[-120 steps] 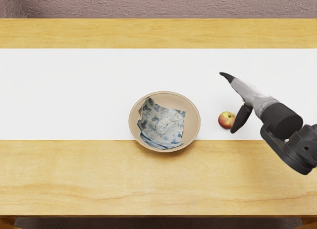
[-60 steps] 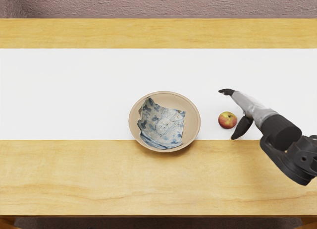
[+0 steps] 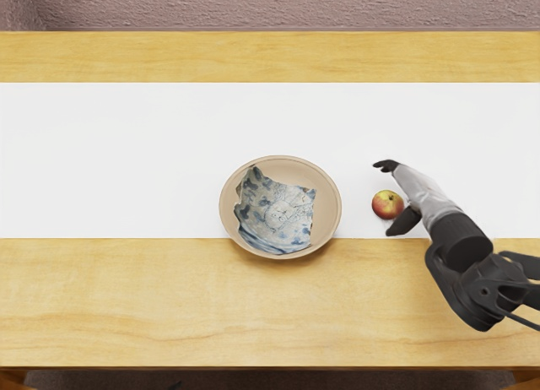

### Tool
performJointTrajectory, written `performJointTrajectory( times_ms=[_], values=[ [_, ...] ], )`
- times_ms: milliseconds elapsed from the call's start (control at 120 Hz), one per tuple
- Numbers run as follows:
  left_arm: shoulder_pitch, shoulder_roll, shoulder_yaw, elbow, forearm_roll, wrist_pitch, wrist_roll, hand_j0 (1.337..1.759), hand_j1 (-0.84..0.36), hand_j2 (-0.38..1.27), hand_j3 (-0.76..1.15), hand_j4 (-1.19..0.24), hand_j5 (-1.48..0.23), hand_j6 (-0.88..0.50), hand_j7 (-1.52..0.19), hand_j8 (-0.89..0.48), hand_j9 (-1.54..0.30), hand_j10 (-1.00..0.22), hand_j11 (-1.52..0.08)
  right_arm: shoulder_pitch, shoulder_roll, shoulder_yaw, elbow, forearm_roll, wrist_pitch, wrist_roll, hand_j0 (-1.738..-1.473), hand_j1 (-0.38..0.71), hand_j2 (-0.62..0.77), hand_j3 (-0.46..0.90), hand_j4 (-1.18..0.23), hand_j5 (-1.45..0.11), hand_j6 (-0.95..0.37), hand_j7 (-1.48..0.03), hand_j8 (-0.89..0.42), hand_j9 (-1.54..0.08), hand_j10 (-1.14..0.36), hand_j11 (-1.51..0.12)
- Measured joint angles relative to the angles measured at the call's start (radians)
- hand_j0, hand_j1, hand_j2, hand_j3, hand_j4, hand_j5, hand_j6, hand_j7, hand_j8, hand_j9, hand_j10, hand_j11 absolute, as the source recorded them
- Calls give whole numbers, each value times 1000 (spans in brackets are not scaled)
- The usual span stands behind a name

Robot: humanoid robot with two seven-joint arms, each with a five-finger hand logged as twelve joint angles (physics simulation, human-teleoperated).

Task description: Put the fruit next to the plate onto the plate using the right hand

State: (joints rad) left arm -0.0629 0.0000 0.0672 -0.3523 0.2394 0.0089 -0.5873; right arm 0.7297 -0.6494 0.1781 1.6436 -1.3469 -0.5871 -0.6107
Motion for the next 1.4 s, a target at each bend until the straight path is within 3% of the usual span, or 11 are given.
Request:
performJointTrajectory(
  times_ms=[100, 392, 592, 758, 1075, 1092, 1117, 1200, 1258, 1325, 1400],
  values=[
    [0, 0, 0, -10, 0, 0, 0, 1658, 335, 2, 0, -11, -15, -11, -15, -11, -15, -11, -15, 3, -11, -14, 12, 20, -15, 1, -1633, -46, -96, 2, -258, -330, -259, -331, -258, -331, -256, -332],
    [0, 0, 0, -15, 0, 2, 0, 1658, 335, 2, 0, -11, -15, -11, -15, -11, -15, -11, -15, 37, -30, -25, 53, 122, -23, 0, -1652, 137, -86, 0, -410, -529, -411, -529, -410, -530, -409, -530],
    [1, 0, -1, -16, 0, 2, 0, 1658, 335, 2, 0, -11, -15, -11, -15, -11, -15, -11, -15, 43, -39, -26, 70, 154, -24, 0, -1656, 224, -45, 0, -496, -639, -494, -640, -408, -642, -494, -641],
    [1, 0, -1, -15, 0, 2, 0, 1658, 335, 2, 0, -11, -15, -11, -15, -11, -15, -11, -15, 71, -40, -50, 79, 197, -25, -3, -1653, 282, 16, -1, -584, -700, -433, -727, -356, -718, -566, -716],
    [2, 0, -2, -14, 0, 2, 0, 1658, 335, 2, 0, -11, -15, -11, -15, -11, -15, -11, -15, 100, -41, -66, 87, 258, -10, -3, -1648, 251, 198, -1, -747, -874, -538, -924, -446, -905, -588, -918],
    [2, 0, -2, -14, 0, 2, 0, 1658, 335, 2, 0, -11, -15, -11, -15, -11, -15, -11, -15, 101, -41, -67, 87, 260, -8, -3, -1648, 243, 197, -2, -757, -885, -556, -935, -452, -916, -592, -929],
    [2, 0, -2, -14, 0, 2, 0, 1658, 335, 2, 0, -11, -15, -11, -15, -11, -15, -11, -15, 103, -41, -67, 87, 261, -4, -3, -1645, 214, 84, -2, -765, -909, -543, -952, -443, -941, -577, -956],
    [2, 0, -2, -14, 0, 2, 0, 1658, 335, 2, 0, -11, -15, -11, -15, -11, -15, -11, -15, 109, -42, -69, 89, 272, 5, -2, -1642, 215, 20, -1, -795, -963, -499, -998, -402, -997, -529, -1021],
    [2, 0, -2, -14, 0, 2, 0, 1658, 335, 2, 0, -11, -15, -11, -15, -11, -15, -11, -15, 125, -42, -69, 92, 300, 16, -2, -1643, 213, 117, 1, -810, -1015, -531, -1032, -367, -1046, -487, -1077],
    [2, 0, -2, -13, 0, 2, 0, 1658, 335, 2, 0, -11, -15, -11, -15, -11, -15, -11, -15, 148, -41, -65, 95, 337, 36, -2, -1645, 194, 291, 0, -826, -1051, -623, -1061, -446, -1075, -561, -1100],
    [2, 0, -1, -12, 0, 2, 0, 1658, 335, 2, 0, -11, -15, -11, -15, -11, -15, -11, -15, 168, -41, -48, 97, 376, 65, -2, -1647, 188, 360, 0, -835, -1089, -679, -1083, -479, -1101, -592, -1121]
  ],
)
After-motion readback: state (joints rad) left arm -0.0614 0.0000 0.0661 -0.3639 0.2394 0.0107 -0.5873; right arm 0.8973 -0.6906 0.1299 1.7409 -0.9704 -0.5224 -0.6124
